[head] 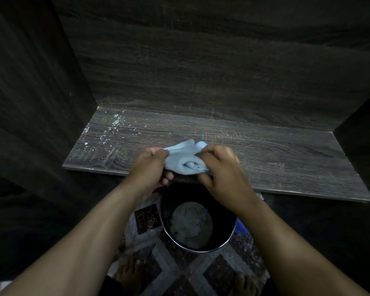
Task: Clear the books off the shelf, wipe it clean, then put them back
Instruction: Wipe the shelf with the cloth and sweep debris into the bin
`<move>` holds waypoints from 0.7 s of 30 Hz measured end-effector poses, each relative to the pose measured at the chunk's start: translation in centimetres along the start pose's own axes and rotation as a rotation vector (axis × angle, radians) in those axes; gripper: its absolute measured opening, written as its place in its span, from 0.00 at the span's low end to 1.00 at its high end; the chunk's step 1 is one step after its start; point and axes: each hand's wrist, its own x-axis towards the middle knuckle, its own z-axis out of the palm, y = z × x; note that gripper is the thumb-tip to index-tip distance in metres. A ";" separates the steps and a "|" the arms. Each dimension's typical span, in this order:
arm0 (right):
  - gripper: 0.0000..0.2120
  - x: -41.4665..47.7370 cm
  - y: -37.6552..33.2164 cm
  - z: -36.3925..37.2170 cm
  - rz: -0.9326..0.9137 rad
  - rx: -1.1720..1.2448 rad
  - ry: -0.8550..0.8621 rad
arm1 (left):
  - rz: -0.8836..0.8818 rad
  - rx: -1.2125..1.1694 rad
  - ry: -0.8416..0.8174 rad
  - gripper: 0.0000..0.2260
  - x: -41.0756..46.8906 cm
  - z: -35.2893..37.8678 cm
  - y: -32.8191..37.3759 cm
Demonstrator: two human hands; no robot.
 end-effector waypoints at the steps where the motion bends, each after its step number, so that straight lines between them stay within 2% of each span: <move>1: 0.19 0.2 -0.3 -0.3 0.033 0.062 0.006 | -0.004 -0.045 -0.021 0.08 -0.1 0.0 0.1; 3: 0.17 0.4 -0.7 -1.0 0.171 0.182 0.049 | 0.038 -0.069 0.005 0.11 -0.2 0.0 0.4; 6: 0.09 0.9 -0.5 -2.6 0.359 0.193 0.219 | 0.243 0.172 0.135 0.10 -0.3 -0.6 0.0; 8: 0.14 1.2 -0.1 -3.6 0.418 0.143 0.294 | 0.386 0.336 0.148 0.08 -0.4 -1.1 -0.6; 10: 0.24 1.4 0.5 -4.1 0.359 0.039 0.328 | 0.526 0.521 0.115 0.05 -0.5 -1.5 -1.3; 12: 0.24 1.4 1.3 -3.9 0.358 -0.110 0.230 | 0.654 0.710 0.052 0.02 -0.7 -1.8 -2.0; 15: 0.20 0.8 2.2 -2.8 0.458 -0.312 -0.053 | 0.809 0.989 -0.023 0.03 -0.8 -2.1 -2.9; 18: 0.23 0.3 2.8 -2.3 0.378 -0.230 -0.121 | 0.943 1.166 -0.041 0.10 -1.3 -2.6 -3.8; 21: 0.26 0.1 3.5 -2.0 0.407 -0.049 -0.135 | 1.073 1.264 -0.094 0.11 -2.4 -2.2 -5.0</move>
